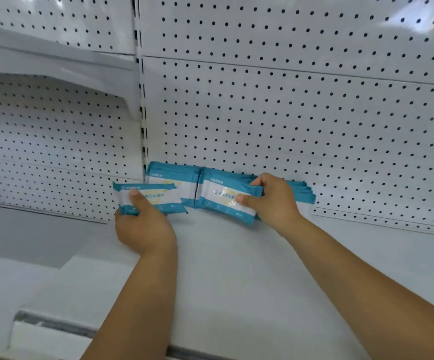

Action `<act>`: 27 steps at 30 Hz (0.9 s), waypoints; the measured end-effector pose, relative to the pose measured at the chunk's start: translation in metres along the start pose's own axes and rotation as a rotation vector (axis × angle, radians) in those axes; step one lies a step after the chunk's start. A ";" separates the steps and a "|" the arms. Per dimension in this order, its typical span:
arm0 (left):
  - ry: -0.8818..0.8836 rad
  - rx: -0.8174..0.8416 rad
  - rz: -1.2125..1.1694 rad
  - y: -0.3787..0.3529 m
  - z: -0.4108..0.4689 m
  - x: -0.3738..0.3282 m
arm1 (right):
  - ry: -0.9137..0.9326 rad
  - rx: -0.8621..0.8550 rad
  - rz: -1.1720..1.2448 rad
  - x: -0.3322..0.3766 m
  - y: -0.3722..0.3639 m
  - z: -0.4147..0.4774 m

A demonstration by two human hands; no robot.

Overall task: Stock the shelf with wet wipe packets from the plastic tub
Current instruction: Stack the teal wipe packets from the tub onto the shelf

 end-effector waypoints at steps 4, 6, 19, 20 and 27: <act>0.026 0.014 -0.030 -0.001 0.000 0.003 | 0.054 -0.015 -0.145 -0.004 -0.016 -0.007; 0.038 0.008 -0.025 -0.002 0.000 0.004 | 0.125 -0.090 -0.270 -0.002 -0.017 -0.013; 0.136 0.180 -0.012 -0.012 -0.005 0.009 | 0.429 -0.234 -0.252 0.012 -0.017 -0.019; 0.184 0.239 -0.026 -0.016 -0.009 0.011 | 0.360 -0.188 -0.130 0.012 -0.016 -0.022; 0.352 0.617 0.048 -0.039 -0.049 0.014 | -0.093 0.135 0.384 0.009 -0.025 -0.040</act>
Point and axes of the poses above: each hand's wrist, its own z-axis towards the middle knuckle, its own y-axis out of the back of the hand, x = y × z, the point moved 7 cm from there along z, towards the middle knuckle, and after that the axes turned 7 degrees about -x, right-handed, at the moved point
